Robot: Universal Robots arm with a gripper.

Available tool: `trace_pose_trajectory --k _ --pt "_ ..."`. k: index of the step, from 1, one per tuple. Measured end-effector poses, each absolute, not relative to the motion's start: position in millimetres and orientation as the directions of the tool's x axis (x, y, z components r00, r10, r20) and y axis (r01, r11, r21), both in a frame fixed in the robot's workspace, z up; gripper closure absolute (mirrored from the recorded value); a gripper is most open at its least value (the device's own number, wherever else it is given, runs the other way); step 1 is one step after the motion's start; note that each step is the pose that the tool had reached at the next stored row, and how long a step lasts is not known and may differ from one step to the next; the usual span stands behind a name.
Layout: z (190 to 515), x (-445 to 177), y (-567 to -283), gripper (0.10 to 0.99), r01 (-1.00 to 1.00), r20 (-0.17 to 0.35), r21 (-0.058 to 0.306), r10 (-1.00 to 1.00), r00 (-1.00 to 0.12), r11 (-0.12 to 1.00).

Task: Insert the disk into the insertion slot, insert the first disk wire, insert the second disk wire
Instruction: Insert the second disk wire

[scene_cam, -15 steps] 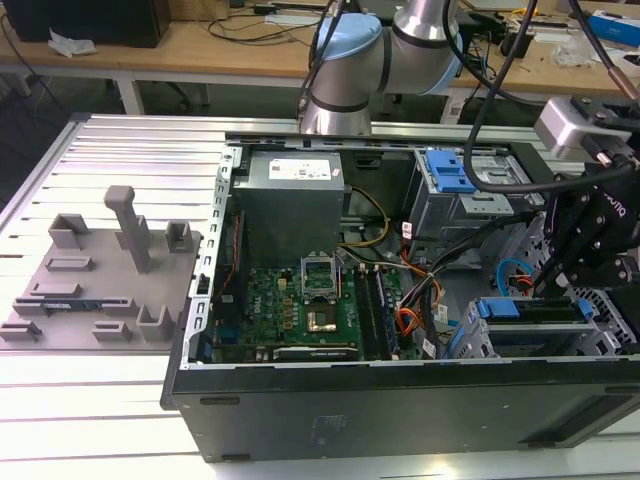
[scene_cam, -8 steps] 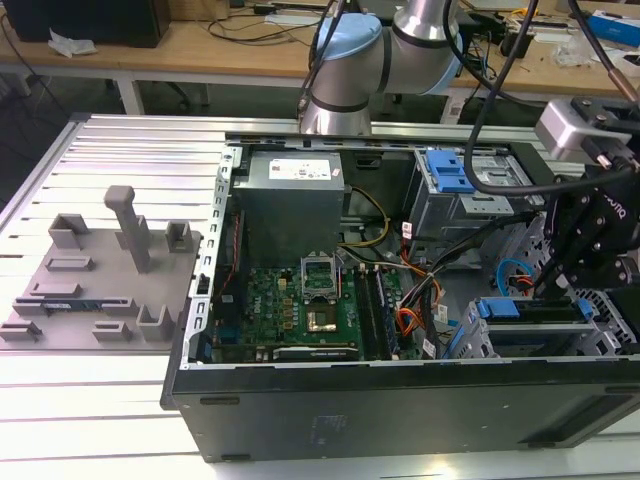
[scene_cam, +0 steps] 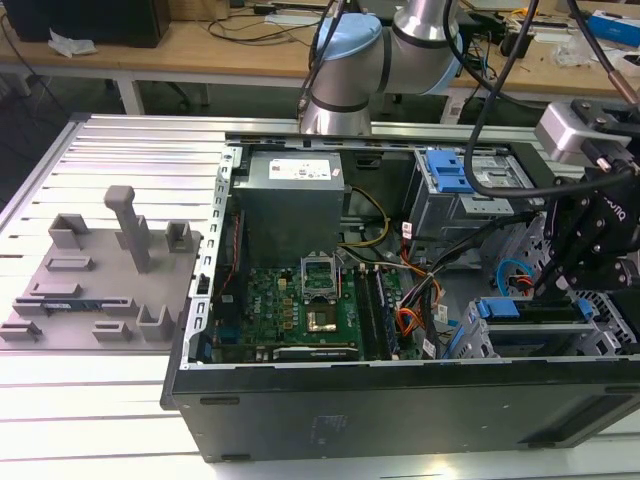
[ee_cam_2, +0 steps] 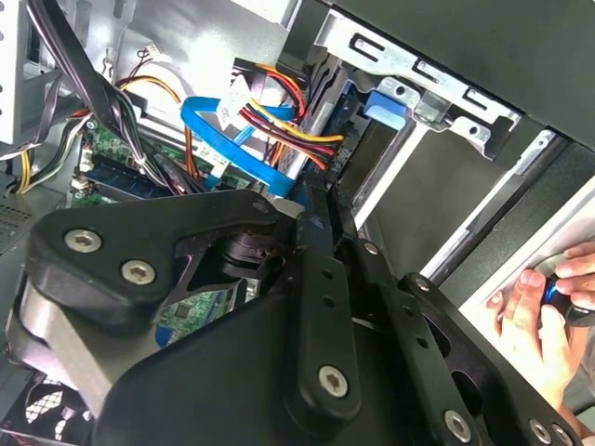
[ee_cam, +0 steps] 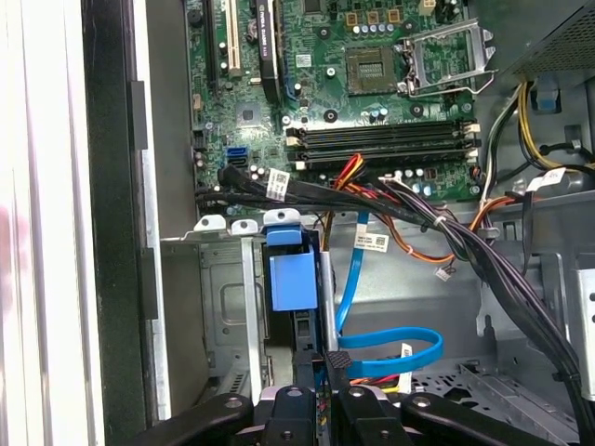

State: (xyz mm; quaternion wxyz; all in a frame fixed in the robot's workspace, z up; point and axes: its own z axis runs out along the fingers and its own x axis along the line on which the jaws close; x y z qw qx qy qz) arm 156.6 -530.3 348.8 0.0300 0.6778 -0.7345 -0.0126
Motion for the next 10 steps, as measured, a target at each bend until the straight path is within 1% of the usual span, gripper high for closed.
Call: trace_pose_trajectory --k 10 --pt "345.6 157.3 -530.9 0.925 -0.995 0.027 0.059 -0.996 -0.079 0.081"
